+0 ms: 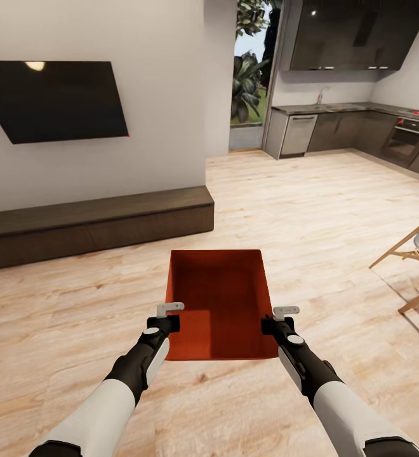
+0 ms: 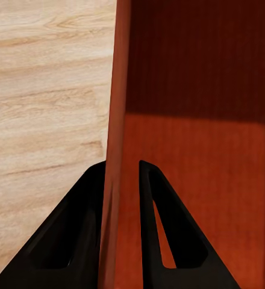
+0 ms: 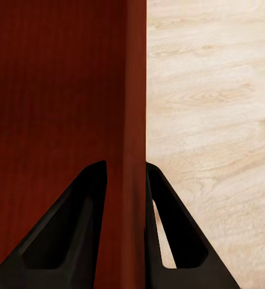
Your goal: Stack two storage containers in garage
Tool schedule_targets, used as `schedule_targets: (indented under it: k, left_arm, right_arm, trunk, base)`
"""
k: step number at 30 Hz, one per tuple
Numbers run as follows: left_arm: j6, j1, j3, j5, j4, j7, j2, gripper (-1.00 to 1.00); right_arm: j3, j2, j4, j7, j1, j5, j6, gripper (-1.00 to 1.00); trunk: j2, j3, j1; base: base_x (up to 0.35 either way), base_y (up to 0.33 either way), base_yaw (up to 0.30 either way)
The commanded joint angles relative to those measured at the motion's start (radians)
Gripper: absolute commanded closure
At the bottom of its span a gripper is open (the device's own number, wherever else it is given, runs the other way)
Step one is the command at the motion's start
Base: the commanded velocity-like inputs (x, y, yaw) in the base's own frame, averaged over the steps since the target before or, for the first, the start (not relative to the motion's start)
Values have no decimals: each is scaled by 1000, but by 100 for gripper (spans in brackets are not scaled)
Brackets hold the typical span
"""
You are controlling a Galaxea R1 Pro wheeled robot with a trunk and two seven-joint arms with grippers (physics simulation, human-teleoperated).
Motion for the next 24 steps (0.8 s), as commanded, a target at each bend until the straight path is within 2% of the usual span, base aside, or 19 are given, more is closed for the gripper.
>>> schedule_targets:
  k: [1, 24]
  left_arm:
    - [5, 0, -6, 19, 1, 10, -1, 100]
    - [5, 0, -6, 19, 0, 11, -1, 100]
  right_arm:
    - [-1, 4, -4, -3, -1, 4, 0, 100]
    - [-1, 4, -5, -3, -1, 5, 0, 100]
  trunk:
    - [-2, 0, 1]
    - [-2, 36, 1]
  base:
    - [0, 0, 0]
    - [0, 0, 0]
